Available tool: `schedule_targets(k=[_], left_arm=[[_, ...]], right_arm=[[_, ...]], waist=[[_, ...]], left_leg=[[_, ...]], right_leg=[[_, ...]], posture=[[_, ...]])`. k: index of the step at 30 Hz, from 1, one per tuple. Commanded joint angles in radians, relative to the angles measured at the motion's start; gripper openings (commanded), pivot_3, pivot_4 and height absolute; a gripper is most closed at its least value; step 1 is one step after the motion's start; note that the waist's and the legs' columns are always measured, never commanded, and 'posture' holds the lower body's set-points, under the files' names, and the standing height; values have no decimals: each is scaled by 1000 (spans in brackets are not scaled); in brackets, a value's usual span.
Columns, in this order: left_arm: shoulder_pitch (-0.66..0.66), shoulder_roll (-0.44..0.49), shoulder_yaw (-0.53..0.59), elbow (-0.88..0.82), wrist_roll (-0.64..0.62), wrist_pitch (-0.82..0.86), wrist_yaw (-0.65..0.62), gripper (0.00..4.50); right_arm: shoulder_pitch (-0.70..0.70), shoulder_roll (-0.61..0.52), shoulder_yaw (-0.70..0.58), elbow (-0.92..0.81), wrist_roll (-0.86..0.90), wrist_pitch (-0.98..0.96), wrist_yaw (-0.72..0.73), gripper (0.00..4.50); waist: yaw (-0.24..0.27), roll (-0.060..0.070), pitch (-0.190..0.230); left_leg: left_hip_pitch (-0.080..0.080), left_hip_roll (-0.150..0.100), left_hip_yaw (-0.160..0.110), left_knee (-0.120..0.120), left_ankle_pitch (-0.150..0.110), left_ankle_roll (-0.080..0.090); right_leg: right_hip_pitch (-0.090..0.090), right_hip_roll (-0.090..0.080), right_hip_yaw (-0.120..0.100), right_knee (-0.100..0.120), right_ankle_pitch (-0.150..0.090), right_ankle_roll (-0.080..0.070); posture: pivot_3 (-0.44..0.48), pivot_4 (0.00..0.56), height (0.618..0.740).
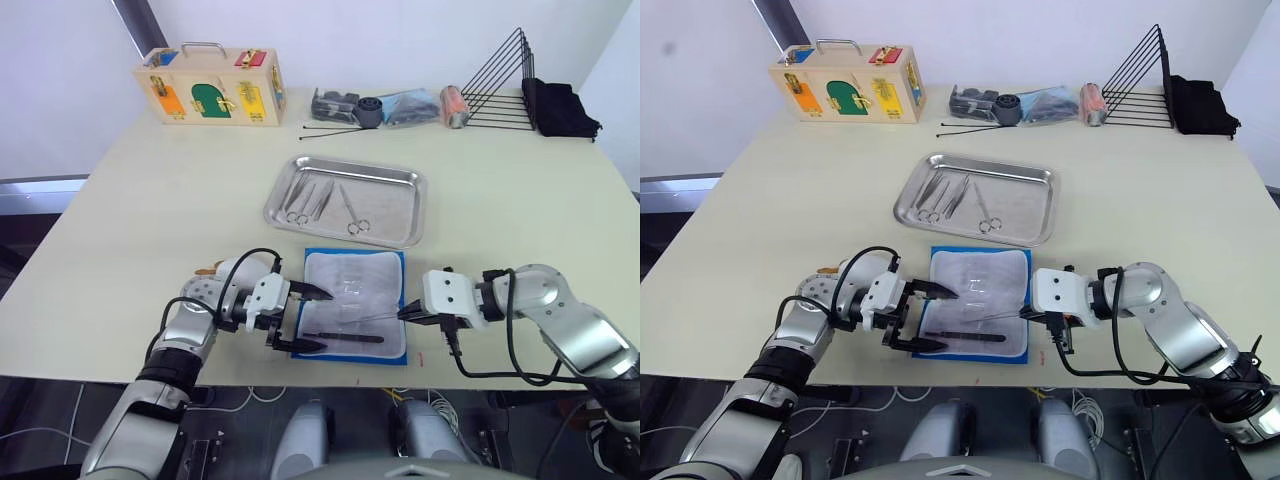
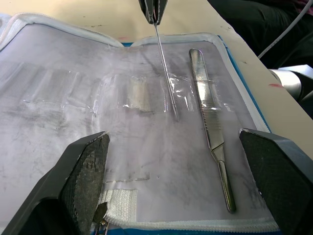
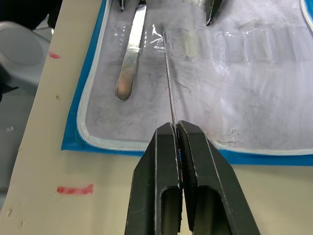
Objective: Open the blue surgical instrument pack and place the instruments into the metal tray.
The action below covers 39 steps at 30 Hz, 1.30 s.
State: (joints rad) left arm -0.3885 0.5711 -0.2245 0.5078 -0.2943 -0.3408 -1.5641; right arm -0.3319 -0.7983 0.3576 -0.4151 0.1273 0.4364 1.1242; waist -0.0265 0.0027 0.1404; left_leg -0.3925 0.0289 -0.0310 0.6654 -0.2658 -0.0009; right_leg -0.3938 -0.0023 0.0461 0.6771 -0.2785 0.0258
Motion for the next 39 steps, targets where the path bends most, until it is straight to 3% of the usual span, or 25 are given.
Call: schedule_targets(k=[1,16,20,30,39], left_arm=[[33,-8,-48,70,75,11,-11,4500],[21,-22,-53,93,78,-3,-11,4500],[15,-28,-53,103,80,-7,-10,4500],[5,-42,-52,117,83,-13,-5,4500],[0,-38,-50,120,83,-13,-5,4500]], right_arm=[[16,-45,-75,-39,31,-32,21,32],[154,-260,-312,7,127,-171,151,32],[152,-258,-379,7,197,-82,125,32],[-29,29,-370,-16,310,293,-234,32],[-191,278,-306,105,244,458,-528,32]], waist=[[3,0,0],[13,2,-1],[14,2,-1],[17,6,-3],[17,9,-4]], left_leg=[[0,0,0,0,0,0],[0,0,2,0,0,0],[0,0,2,0,0,0],[1,-1,1,0,0,0],[-1,-4,-2,0,0,0]], right_leg=[[0,0,0,0,0,0],[0,0,1,0,0,0],[0,0,1,0,0,0],[1,-1,2,0,0,1],[1,-1,3,1,-1,2]], posture=[[0,150,740],[0,150,740],[0,150,740],[0,150,740],[0,150,740]])
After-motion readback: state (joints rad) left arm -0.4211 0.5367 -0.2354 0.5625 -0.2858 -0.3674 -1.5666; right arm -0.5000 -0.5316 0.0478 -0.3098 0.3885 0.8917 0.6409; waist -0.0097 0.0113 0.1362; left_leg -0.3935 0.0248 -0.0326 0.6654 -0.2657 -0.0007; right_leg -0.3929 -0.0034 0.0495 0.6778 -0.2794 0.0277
